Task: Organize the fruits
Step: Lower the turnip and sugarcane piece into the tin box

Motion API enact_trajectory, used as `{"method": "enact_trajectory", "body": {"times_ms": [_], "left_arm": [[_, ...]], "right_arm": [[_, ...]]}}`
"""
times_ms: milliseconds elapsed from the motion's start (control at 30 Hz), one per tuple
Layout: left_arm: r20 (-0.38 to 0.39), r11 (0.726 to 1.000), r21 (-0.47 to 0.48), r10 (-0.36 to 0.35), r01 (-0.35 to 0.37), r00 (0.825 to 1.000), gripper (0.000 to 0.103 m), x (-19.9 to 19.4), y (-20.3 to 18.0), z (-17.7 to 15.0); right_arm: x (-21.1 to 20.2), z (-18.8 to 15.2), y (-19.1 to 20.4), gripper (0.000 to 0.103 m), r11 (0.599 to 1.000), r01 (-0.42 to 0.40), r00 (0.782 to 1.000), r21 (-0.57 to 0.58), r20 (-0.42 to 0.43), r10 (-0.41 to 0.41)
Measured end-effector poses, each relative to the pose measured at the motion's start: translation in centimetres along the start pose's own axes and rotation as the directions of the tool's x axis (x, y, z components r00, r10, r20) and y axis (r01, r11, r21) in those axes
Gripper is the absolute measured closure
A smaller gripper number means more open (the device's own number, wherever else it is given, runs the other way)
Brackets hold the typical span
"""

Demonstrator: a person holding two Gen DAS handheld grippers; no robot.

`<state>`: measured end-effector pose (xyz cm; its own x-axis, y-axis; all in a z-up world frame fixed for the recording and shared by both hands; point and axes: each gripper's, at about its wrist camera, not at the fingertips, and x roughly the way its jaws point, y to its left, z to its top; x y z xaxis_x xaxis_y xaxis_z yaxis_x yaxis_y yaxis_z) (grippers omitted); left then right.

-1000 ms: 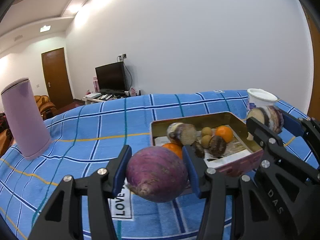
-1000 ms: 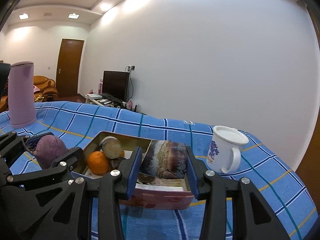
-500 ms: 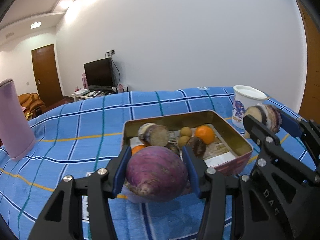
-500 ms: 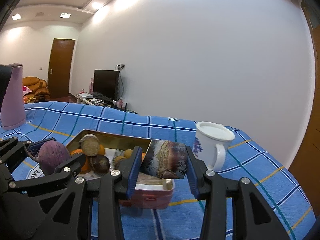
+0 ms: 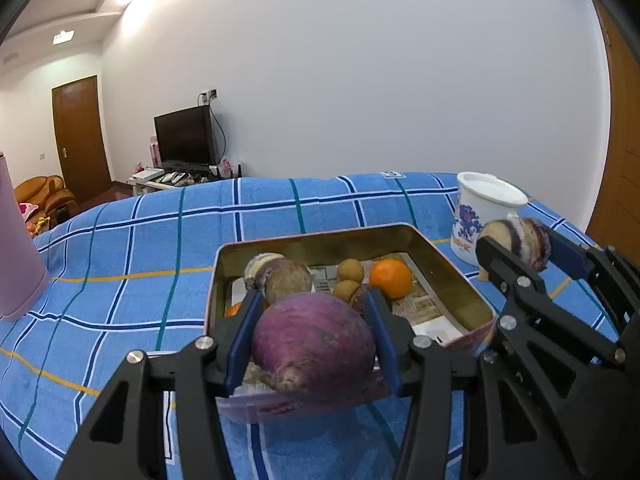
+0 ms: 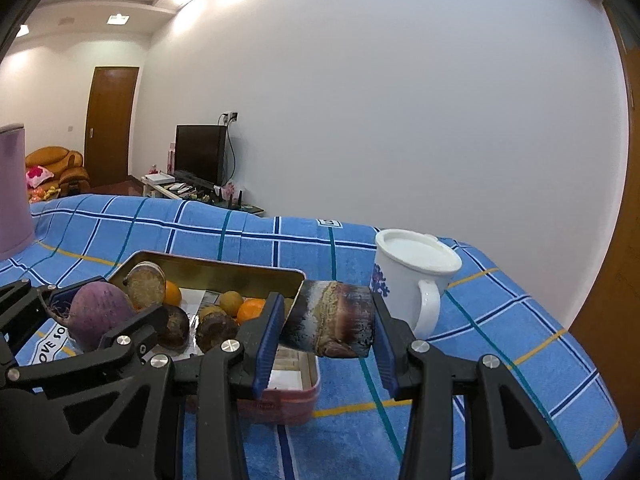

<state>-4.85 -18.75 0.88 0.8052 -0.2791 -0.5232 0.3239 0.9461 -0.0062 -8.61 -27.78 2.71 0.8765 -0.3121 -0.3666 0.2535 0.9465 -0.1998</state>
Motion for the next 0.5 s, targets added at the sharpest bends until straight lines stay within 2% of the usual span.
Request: {"method": "enact_trajectory", "body": {"times_ms": [267, 500], "left_arm": [[0.003, 0.999, -0.033, -0.006, 0.006, 1.000, 0.049, 0.5, 0.5, 1.3], [-0.006, 0.998, -0.057, 0.022, -0.022, 1.000, 0.049, 1.7, 1.5, 2.2]], "right_arm": [[1.1, 1.3, -0.1, 0.058, 1.000, 0.002, 1.000, -0.011, 0.002, -0.002], [2.6, 2.7, 0.3, 0.058, 1.000, -0.014, 1.000, 0.005, 0.009, 0.014]]}}
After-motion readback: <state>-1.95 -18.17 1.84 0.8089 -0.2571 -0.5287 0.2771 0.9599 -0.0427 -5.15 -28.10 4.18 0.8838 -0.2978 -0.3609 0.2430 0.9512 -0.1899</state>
